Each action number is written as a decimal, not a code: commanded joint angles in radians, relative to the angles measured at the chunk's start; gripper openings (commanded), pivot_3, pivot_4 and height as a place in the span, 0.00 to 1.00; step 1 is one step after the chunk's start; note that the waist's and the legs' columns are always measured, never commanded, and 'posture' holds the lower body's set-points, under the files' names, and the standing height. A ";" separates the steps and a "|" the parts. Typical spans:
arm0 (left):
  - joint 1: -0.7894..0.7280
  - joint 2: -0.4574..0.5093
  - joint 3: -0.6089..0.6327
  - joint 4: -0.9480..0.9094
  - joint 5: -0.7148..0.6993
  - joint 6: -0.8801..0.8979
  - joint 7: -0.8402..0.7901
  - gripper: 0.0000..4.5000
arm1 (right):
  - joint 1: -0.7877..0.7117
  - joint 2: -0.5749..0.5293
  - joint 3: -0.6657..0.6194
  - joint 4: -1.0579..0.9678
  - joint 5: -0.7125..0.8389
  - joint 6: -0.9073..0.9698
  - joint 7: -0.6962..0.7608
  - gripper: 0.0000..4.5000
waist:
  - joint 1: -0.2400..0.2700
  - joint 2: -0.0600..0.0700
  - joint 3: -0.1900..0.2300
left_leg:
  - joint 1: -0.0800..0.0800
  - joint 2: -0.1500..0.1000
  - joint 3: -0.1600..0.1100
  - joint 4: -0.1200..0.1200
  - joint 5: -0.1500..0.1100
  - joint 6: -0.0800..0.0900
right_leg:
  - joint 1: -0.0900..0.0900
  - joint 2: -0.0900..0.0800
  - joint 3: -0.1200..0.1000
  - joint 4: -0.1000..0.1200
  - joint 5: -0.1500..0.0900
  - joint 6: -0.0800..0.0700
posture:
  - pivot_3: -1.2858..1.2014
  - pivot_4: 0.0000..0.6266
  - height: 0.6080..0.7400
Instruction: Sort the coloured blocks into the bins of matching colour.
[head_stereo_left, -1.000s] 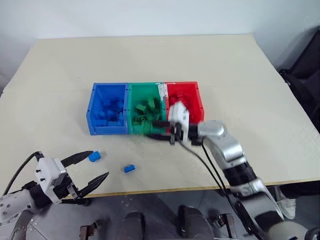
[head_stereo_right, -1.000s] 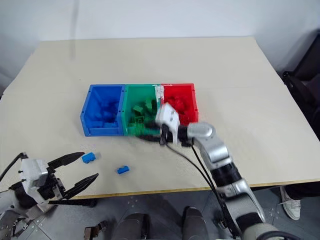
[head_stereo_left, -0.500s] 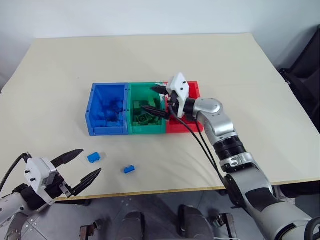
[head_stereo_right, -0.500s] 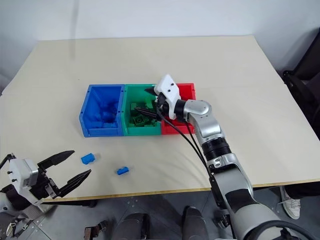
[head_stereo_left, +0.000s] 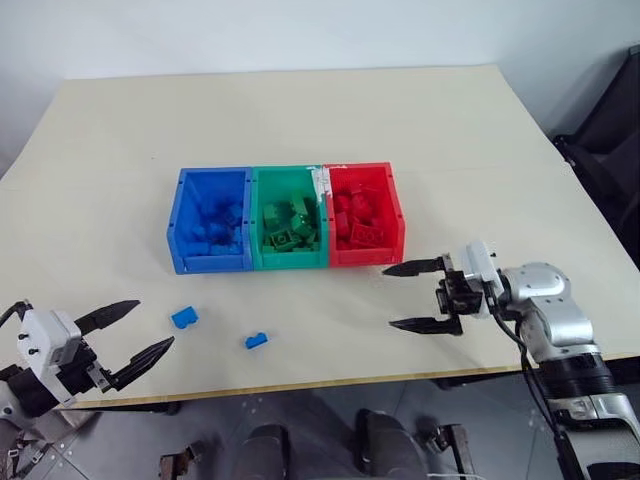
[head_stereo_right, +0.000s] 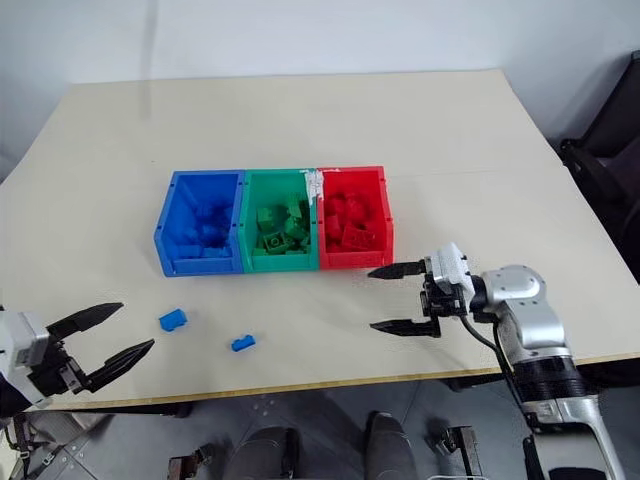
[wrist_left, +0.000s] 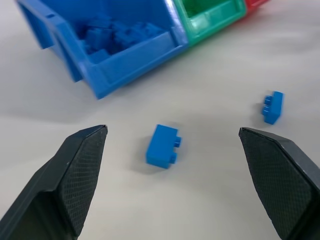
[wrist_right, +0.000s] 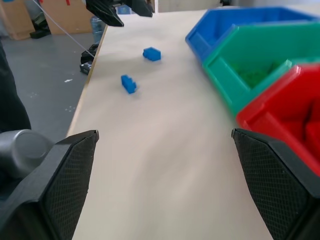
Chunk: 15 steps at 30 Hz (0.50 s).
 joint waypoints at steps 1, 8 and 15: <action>-0.048 0.080 -0.090 -0.145 -0.032 0.139 0.013 1.00 | 0.012 -0.035 -0.017 -0.055 0.028 0.031 0.042 0.99 | 0.007 0.000 0.000 | 0.000 -0.001 0.000 0.001 0.000 0.000 | 0.001 0.000 0.001 0.000 0.000 0.001 | 0.52 0.24 1.00; -0.311 0.216 -0.423 -0.266 0.095 0.398 0.143 1.00 | 0.059 -0.059 -0.035 -0.124 0.024 0.034 -0.003 0.99 | 0.021 0.000 0.000 | 0.000 -0.001 -0.001 0.001 0.000 0.000 | 0.001 0.000 0.001 0.000 0.001 0.001 | 0.52 0.24 1.00; -0.449 0.170 -0.667 -0.268 0.198 0.530 0.228 1.00 | 0.123 -0.052 -0.049 -0.235 0.034 0.053 -0.070 0.99 | 0.028 0.001 0.000 | 0.000 -0.001 0.000 0.001 0.000 0.000 | 0.000 0.000 0.001 -0.001 0.001 0.001 | 0.52 0.24 1.00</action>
